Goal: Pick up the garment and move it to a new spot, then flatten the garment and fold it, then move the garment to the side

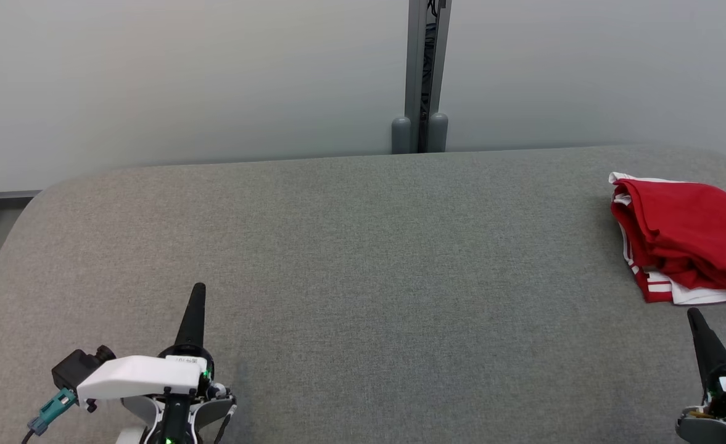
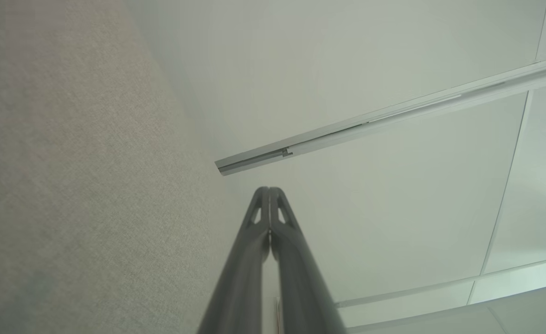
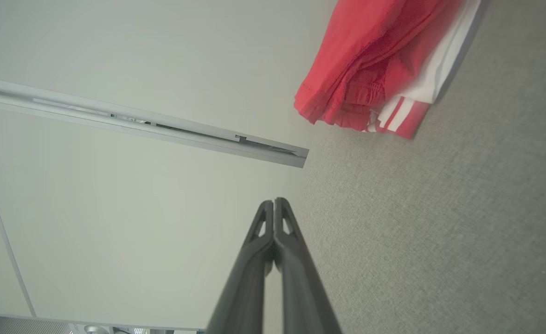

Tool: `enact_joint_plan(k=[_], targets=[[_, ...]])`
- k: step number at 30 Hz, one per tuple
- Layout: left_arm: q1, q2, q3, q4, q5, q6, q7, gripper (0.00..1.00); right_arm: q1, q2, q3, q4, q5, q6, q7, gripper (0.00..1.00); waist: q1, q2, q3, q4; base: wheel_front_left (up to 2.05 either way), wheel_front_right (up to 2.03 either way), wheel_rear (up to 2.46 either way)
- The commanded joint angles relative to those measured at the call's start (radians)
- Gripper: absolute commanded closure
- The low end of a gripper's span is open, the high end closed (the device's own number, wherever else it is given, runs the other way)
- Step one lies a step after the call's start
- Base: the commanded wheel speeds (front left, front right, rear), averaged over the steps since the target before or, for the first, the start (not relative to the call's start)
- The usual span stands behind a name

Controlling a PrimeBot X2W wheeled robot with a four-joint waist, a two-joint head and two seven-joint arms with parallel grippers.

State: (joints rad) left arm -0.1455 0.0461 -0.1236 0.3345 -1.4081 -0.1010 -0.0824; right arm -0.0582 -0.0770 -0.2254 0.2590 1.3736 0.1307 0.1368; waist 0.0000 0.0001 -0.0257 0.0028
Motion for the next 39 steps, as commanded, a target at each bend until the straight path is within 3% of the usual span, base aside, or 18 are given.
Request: enact_joint_plan(k=[1,33,39], targets=[[-0.027,0.005,-0.001,-0.004,-0.015,-0.007,0.004,1.0,-0.021,-0.01,-0.012,-0.005,0.017,0.0,0.01,1.0,0.0,-0.0001,0.001,0.0,0.0,0.0,0.0],[-0.1,0.006,-0.013,0.03,-0.249,-0.033,0.039,1.0,-0.06,-0.006,-0.105,0.007,0.242,0.0,0.104,1.0,0.0,-0.0001,0.031,-0.003,0.0,0.0,0.0],[-0.103,0.006,-0.013,0.031,-0.25,-0.033,0.041,1.0,-0.064,-0.004,-0.108,0.007,0.241,0.0,0.109,1.0,0.0,-0.0001,0.032,-0.003,0.0,0.0,0.0]])
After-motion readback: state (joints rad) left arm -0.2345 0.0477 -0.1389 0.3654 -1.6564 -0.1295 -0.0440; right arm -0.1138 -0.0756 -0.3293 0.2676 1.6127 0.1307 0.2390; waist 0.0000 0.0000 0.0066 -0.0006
